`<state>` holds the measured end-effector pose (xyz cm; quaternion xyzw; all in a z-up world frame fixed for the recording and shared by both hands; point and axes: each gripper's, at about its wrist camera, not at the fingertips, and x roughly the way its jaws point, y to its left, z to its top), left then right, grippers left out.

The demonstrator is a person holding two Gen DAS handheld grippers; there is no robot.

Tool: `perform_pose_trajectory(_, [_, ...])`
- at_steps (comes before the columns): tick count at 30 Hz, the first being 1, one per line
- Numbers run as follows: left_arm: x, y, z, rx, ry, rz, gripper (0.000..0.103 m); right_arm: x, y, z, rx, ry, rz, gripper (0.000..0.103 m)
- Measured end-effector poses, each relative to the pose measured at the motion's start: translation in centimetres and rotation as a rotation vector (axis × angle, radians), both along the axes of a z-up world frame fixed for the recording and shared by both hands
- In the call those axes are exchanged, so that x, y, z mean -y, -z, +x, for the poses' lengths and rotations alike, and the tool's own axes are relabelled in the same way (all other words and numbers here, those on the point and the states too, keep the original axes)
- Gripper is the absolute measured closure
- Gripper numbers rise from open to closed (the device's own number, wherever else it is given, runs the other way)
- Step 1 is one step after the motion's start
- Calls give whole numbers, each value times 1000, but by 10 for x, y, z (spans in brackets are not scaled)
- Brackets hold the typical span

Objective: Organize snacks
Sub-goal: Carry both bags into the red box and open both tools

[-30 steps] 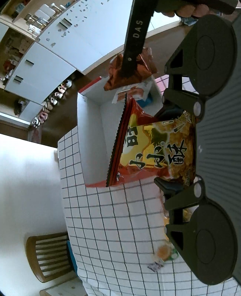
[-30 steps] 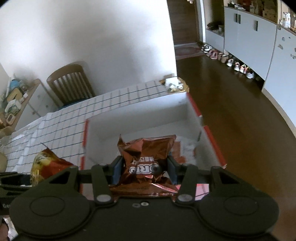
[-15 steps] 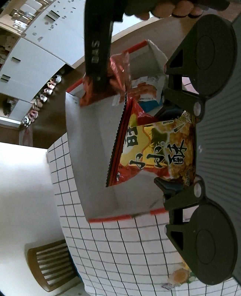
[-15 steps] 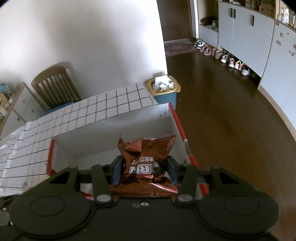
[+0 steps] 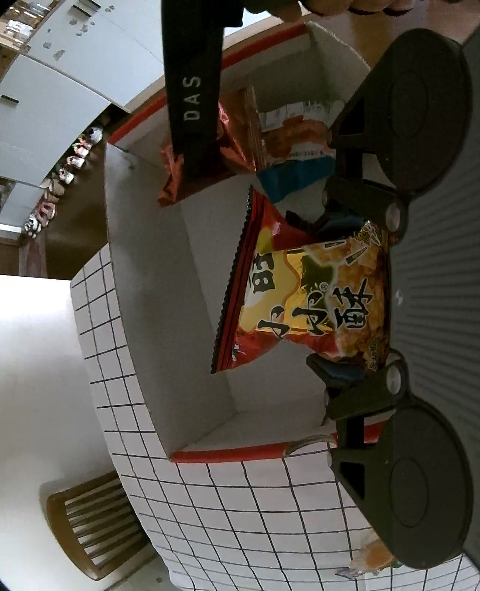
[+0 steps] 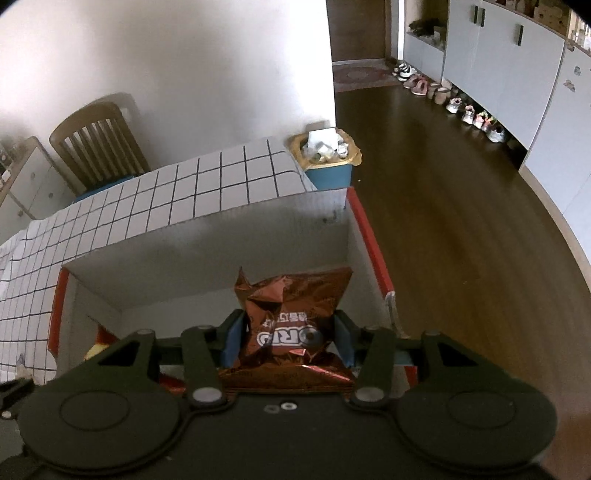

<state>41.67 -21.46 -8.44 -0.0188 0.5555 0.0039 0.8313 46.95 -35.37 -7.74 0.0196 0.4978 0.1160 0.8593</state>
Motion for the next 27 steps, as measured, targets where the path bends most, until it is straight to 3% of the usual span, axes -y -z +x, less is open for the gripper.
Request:
perform_pose_trajectory(6, [1,2,3,-5,2,-12,37,2,-1,4,-13,-5,11,49])
perform_pose_trajectory(16, [-9,-10,-7,31,-18,-76,27,7,-14,-7,17,-10,23,26])
perform_pose_trajectory(27, [-19,-38,-32,87,-3,-118,27,12,-41,-29,62,-29,39,18])
